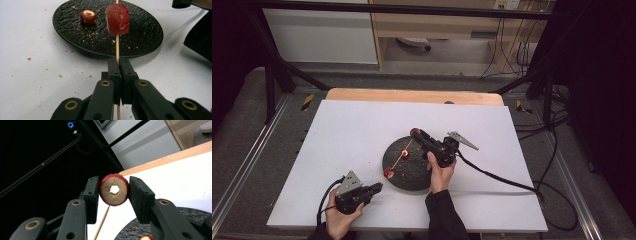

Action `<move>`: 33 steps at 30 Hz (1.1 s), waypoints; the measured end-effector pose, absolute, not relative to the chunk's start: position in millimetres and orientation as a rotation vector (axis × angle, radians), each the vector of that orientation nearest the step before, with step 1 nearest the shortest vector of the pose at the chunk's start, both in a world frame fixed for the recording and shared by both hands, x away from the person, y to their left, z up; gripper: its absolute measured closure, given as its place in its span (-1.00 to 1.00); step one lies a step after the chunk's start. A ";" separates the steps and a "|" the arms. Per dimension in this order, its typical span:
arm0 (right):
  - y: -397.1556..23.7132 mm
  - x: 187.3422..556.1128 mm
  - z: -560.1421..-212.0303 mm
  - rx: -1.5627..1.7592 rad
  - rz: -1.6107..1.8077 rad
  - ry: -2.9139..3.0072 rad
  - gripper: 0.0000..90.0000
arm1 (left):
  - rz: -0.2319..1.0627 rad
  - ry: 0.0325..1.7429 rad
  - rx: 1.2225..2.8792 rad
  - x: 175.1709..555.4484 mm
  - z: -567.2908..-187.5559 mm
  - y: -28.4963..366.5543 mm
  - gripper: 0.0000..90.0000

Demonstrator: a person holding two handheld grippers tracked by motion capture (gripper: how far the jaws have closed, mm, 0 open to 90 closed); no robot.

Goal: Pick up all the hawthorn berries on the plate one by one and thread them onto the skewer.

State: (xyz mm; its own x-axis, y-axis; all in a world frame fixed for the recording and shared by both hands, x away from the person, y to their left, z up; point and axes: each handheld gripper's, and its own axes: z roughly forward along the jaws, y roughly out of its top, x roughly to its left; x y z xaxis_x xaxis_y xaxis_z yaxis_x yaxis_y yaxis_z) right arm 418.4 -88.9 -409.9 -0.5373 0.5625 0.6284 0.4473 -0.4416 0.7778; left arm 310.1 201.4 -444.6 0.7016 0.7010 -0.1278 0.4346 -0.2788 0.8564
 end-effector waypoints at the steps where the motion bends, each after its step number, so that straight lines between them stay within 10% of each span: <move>1: -88.8 418.5 -410.1 1.467 2.146 1.613 0.37 | 0.344 0.884 1.920 309.9 -444.6 200.9 0.97; 33: -84.0 406.3 -416.6 1.464 2.178 1.636 0.37 | 0.333 0.915 1.872 329.5 -426.6 171.1 0.97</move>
State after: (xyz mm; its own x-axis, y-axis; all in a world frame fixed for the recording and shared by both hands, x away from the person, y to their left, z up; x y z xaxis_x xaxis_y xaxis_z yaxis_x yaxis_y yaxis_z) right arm 406.3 -84.0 -416.6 -0.5508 0.5350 0.6406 0.4663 -0.4393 0.7678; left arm 329.5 171.1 -426.6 0.6778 0.7177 -0.1598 0.4468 -0.2294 0.8647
